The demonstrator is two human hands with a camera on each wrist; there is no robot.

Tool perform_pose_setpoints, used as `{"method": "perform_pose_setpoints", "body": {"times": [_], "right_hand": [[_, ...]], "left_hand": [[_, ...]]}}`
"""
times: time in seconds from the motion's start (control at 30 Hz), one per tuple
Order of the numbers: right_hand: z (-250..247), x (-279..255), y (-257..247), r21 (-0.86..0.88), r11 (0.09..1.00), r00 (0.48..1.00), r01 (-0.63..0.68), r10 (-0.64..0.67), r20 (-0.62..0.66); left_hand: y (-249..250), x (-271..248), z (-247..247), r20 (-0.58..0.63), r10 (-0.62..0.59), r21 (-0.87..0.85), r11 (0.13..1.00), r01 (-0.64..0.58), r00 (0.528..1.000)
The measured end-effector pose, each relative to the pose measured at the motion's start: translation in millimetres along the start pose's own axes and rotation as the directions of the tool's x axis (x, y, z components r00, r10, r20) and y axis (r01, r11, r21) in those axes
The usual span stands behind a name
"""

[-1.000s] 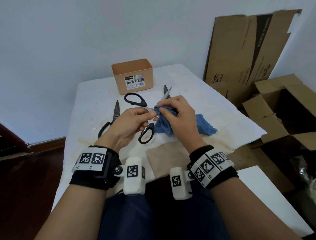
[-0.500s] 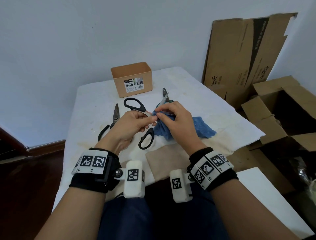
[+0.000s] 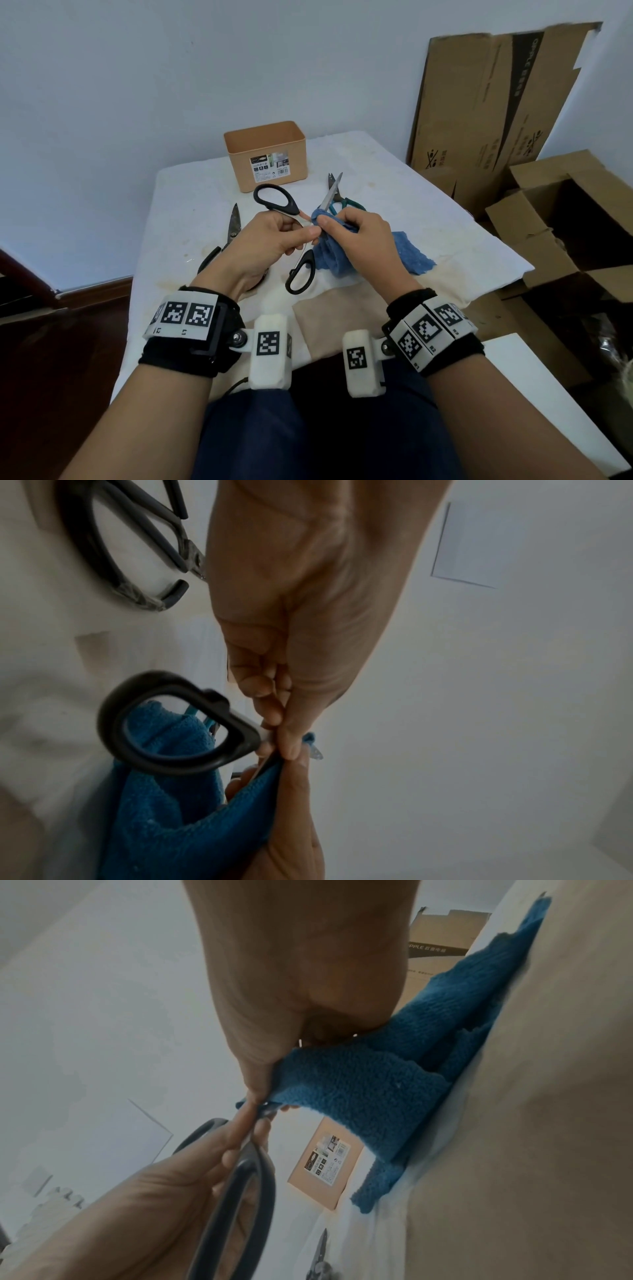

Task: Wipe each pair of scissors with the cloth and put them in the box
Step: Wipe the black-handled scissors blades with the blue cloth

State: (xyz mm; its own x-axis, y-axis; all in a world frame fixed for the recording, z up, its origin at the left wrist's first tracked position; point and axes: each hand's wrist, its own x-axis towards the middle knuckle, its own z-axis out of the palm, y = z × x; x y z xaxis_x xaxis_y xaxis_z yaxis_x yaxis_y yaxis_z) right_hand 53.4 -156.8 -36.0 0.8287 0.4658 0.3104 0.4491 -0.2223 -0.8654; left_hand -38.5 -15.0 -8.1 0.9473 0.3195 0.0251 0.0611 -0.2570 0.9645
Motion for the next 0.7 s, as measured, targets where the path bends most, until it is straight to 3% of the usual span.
{"method": "perform_pose_setpoints", "body": {"times": [0.47, 0.7], "right_hand": [[-2, 5, 2, 0.032, 0.995, 0.992, -0.097, 0.099, -0.075], [-9, 4, -5, 0.343, 0.931, 0.977, -0.127, 0.178, -0.12]], "left_hand": [[0, -1, 2, 0.044, -0.021, 0.009, 1.0, 0.021, 0.999], [-6, 3, -7, 0.046, -0.119, -0.087, 0.989, 0.123, 0.992]]}}
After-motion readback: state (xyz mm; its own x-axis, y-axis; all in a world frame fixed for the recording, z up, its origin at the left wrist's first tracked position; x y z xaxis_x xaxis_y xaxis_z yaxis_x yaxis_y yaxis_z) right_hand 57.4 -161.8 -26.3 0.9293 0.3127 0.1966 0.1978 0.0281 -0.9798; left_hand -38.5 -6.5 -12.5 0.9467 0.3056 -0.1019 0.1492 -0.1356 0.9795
